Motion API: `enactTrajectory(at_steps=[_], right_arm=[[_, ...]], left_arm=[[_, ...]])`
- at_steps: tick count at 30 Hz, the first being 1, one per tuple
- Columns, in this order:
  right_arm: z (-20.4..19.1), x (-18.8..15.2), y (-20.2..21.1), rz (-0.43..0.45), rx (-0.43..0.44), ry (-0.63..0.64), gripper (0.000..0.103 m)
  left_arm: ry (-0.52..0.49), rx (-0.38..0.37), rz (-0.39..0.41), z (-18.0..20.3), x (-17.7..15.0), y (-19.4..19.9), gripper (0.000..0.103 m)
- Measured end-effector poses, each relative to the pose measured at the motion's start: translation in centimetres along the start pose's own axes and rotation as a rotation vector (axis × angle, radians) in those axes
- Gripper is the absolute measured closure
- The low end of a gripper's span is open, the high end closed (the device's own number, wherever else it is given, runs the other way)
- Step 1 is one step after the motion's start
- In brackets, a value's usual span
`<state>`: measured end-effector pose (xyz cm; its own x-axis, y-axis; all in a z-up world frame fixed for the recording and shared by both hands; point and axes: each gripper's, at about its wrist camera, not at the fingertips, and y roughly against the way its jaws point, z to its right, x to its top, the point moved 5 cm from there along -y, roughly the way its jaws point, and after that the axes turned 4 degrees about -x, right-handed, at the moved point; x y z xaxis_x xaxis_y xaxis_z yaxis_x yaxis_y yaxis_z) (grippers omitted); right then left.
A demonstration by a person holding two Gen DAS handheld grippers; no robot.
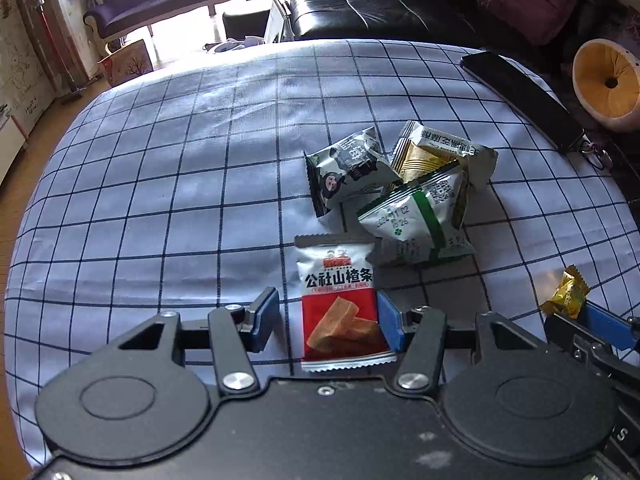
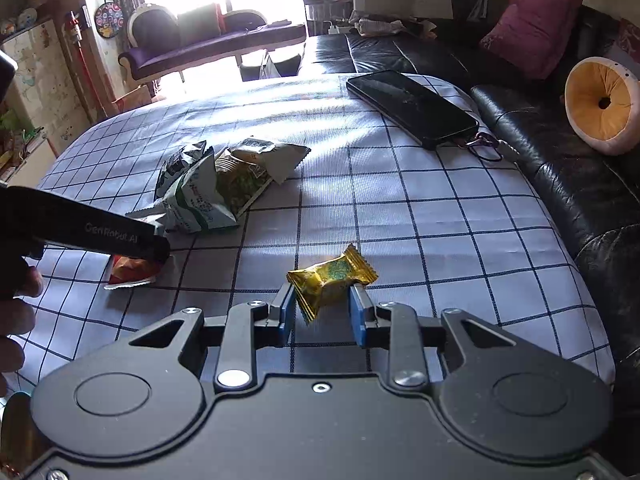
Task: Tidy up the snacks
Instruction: 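Grasp the red-and-white packet with the left gripper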
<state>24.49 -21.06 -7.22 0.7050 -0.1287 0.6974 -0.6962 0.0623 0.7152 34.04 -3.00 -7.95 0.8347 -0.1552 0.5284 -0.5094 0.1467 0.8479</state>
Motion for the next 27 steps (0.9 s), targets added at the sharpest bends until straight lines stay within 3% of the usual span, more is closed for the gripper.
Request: enactTrajectory(at_steps=[3,17,24,25,27], right_arm=[[0.1,-0.1,0.1,-0.002,0.019,-0.021,0.059],[0.6,0.9,-0.4,-0.042,0.077,-0.152,0.057],[-0.6,1.0,-1.3,-0.036,0.022,-0.1,0.056],[-0.9,1.0,-1.3,-0.027,0.005,-0.074,0.056],[-1.3,0.8,-1.2,-0.005,-0.029,-0.031,0.062]], left_arm=[[0.01,-0.012,-0.002,-0.6,-0.2,0.0,0.045],[-0.008,0.001,0.022,0.0,0.7,-0.7,0.045],[-0.001,0.0,0.022,0.0,0.6,-0.8,0.046],[0.004,-0.006,0.024,0.0,0.6,-0.7,0.049],[0.004,-0.009,0.035,0.0,0.6,-0.5,0.064]])
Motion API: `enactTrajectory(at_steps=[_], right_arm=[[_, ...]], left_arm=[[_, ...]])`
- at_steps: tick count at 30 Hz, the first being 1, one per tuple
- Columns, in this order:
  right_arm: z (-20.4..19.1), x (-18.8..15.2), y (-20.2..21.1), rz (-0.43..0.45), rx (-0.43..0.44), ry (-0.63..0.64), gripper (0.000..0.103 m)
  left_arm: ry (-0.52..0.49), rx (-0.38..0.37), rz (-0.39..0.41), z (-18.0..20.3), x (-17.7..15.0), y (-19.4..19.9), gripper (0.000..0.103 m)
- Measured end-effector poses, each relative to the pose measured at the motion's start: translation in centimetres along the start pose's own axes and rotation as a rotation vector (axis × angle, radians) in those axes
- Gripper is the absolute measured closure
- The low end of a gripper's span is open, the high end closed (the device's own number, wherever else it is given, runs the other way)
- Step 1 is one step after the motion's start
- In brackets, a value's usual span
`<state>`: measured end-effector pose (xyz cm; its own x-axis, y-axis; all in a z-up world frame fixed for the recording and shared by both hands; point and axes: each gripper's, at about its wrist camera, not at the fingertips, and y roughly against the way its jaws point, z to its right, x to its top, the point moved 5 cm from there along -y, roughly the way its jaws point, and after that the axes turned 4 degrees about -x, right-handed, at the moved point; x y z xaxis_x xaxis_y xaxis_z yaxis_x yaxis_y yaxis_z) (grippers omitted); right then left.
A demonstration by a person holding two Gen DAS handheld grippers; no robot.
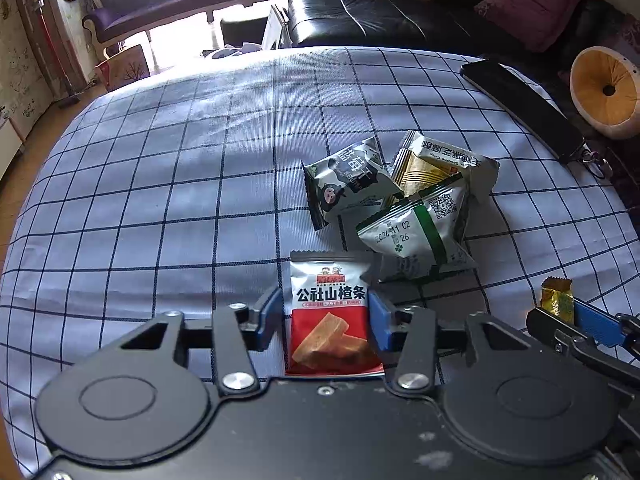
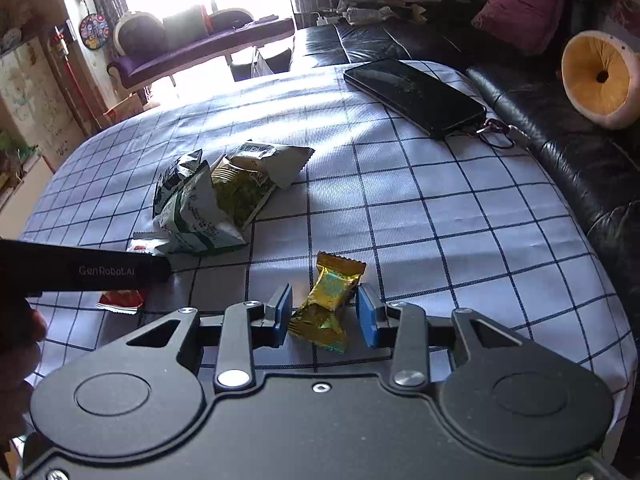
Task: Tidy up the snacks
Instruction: 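Grasp the red-and-white packet with the left gripper, then carry both held packets over the gold tray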
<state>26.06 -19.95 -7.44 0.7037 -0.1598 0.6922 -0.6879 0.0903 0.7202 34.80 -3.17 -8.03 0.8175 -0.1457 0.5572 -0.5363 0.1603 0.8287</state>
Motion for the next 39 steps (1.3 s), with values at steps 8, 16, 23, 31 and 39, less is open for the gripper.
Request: enactTrajectory(at_steps=[8,16,23,31,39], right_arm=[[0.1,-0.2,1.2,0.029,-0.019,0.041,0.075],[0.2,0.0,4.7,0.077,0.011,0.028,0.076],[0.4,-0.6,8.5,0.11,0.046,0.028,0.076],[1.6,-2.5,12.3,0.099,0.105,-0.016,0.076],[2.8,-4.6,15.6,0.102,0.111,-0.047,0.076]], left_arm=[[0.015,-0.007,0.011,0.0,-0.8,1.5,0.069],[0.022,0.016,0.045,-0.6,-1.9,5.6,0.069],[0.009,0.028,0.069,-0.6,-4.4,10.5,0.069],[-0.01,0.006,0.086,0.3,-8.3,15.5,0.069],[-0.032,0.017,0.094,0.7,-13.3,18.8,0.069]])
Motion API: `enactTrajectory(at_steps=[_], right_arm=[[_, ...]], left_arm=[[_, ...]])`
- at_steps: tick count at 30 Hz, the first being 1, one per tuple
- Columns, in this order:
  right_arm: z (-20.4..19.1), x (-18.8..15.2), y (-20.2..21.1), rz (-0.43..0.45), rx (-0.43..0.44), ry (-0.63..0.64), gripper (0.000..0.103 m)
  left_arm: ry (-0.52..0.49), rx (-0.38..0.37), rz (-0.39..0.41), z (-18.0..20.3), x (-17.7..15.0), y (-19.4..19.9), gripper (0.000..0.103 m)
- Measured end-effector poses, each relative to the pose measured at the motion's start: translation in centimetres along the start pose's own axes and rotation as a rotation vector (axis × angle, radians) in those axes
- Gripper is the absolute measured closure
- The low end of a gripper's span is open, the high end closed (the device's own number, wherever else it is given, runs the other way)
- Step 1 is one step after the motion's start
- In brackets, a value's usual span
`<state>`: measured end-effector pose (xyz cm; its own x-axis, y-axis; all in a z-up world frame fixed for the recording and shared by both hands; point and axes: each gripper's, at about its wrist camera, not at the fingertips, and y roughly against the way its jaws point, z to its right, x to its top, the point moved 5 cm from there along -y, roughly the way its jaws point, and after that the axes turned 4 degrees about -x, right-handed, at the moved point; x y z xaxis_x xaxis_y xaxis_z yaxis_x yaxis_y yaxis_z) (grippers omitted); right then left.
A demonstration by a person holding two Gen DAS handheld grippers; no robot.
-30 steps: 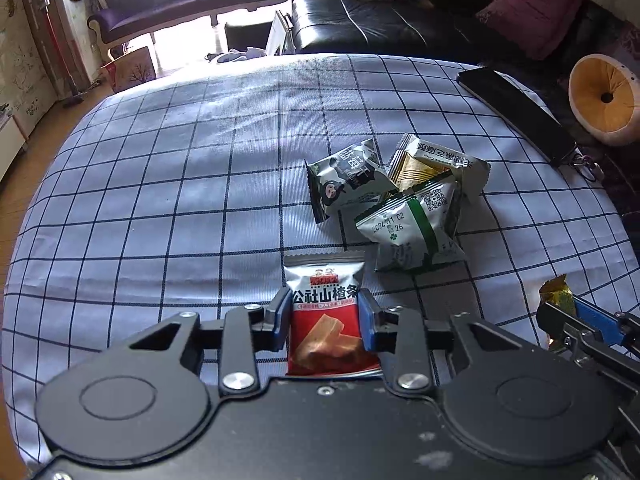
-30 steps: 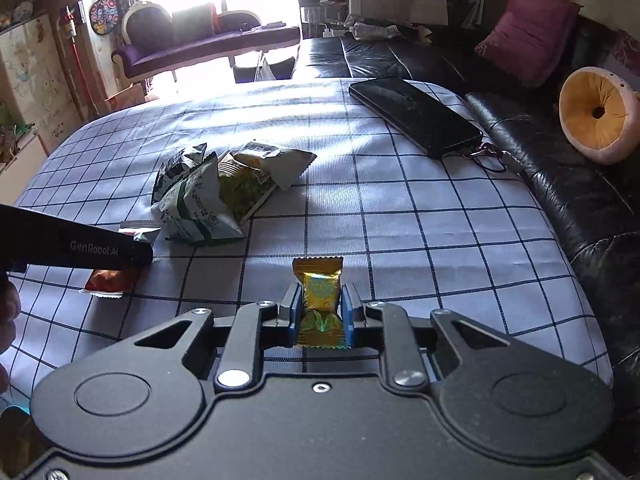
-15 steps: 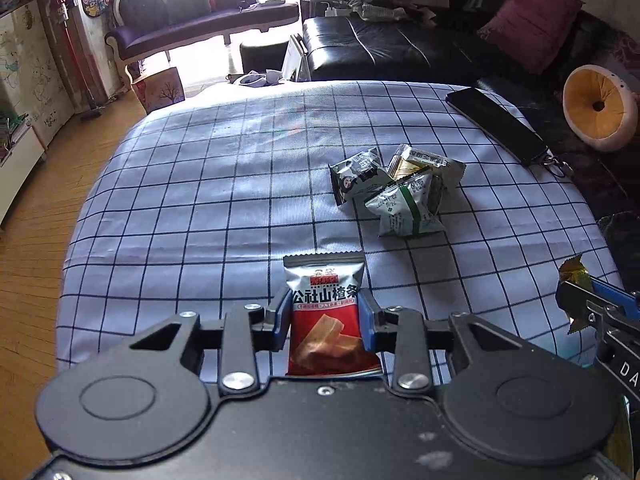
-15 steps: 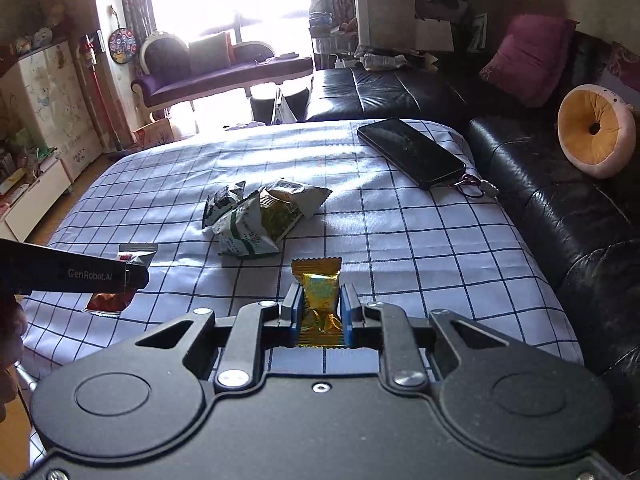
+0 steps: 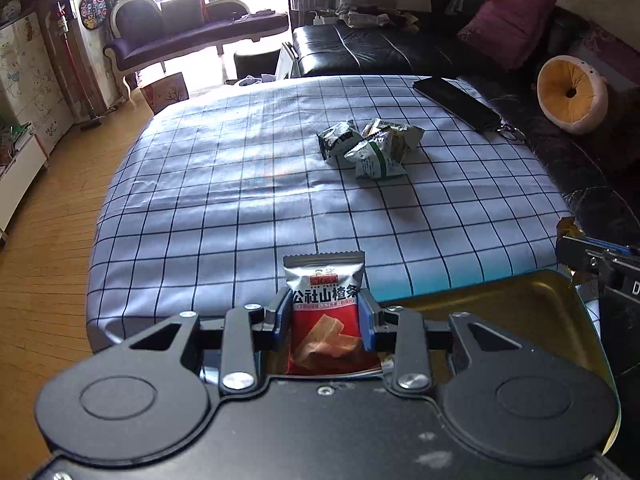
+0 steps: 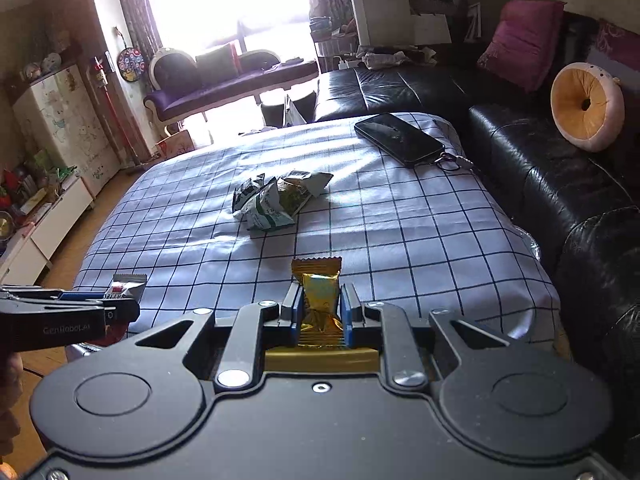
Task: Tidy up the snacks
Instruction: 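Carry both held packets over the gold tray, then open the left gripper over the tray while right releases the gold candy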
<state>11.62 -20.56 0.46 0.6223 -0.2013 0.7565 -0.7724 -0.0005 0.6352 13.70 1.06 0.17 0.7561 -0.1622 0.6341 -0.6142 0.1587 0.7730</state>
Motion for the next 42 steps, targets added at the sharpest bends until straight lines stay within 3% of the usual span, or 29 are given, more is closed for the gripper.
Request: enactTrajectory(at_steps=[8,20,32,42], right_arm=[[0.8,-2.1,1.9,-0.024,-0.003,-0.023,0.076],[1.2,-5.8,1.4,-0.134,-0.001,-0.026,0.076],[0.7,-6.4,1.6,-0.143,0.021,-0.002,0.075],[0.2,-6.7,1.4,-0.17,0.038,0.013,0.068]], left_arm=[[0.026,0.001,-0.054,-0.3,-4.3,1.2,0.069],[0.031,-0.074,-0.161,1.9,-8.6,1.3,0.068],[-0.053,-0.046,-0.164,4.3,-9.6,1.3,0.068],[-0.038,-0.028,-0.177,4.1,-9.6,1.0,0.068]])
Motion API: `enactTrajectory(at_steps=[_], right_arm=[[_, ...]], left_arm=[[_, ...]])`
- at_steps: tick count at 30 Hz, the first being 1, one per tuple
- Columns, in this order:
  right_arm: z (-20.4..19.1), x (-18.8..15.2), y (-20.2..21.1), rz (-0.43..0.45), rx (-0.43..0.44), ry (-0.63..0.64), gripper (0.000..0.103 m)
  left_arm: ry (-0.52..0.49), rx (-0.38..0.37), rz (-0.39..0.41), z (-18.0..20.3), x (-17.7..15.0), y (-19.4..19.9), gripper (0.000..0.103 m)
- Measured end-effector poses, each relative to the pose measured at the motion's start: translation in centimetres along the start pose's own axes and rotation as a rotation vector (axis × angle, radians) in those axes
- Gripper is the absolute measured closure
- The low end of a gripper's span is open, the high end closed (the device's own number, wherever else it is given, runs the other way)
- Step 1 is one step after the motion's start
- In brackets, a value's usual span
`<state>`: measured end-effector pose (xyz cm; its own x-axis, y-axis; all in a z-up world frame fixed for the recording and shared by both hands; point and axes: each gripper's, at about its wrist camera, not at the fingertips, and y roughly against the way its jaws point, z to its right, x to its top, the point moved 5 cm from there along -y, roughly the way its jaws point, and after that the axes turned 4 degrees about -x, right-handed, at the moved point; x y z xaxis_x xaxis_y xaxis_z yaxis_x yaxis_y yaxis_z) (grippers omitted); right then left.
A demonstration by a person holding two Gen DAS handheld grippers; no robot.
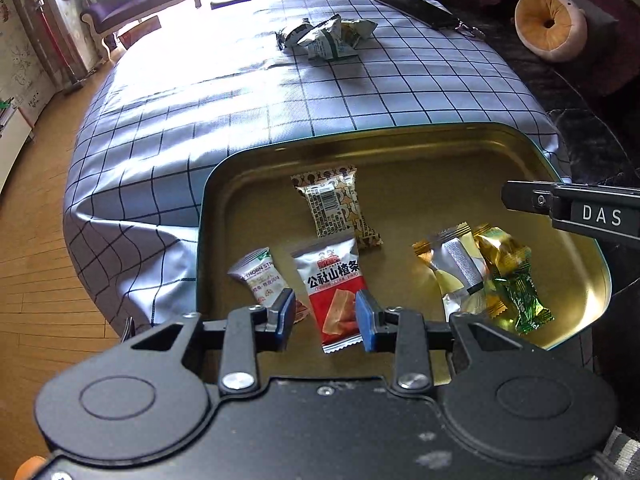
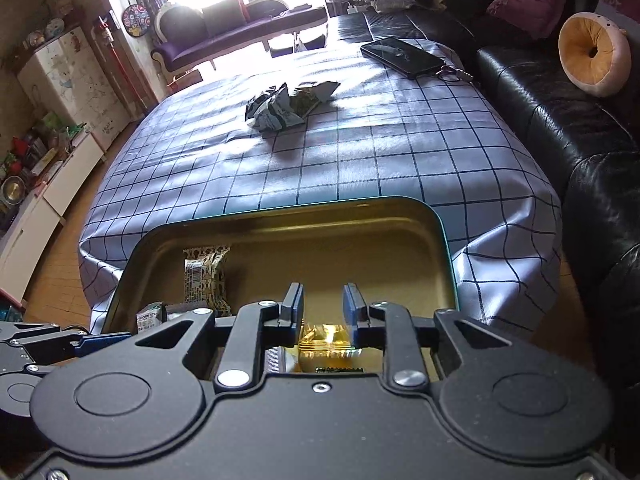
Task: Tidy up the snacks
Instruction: 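Open the left gripper over the tray while right releases the gold candy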
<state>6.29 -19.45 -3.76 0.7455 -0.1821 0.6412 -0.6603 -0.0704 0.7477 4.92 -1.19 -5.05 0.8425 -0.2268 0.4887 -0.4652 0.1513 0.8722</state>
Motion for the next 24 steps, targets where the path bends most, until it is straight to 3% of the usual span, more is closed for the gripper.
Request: enactTrajectory(at_steps=[24], right_arm=[[-0.1,-0.9,-1.3,-0.068,-0.016,0.013,0.068]], left_arm=[[0.041,0.077,-0.03,-1.1,0.2,-1.2,0.067]])
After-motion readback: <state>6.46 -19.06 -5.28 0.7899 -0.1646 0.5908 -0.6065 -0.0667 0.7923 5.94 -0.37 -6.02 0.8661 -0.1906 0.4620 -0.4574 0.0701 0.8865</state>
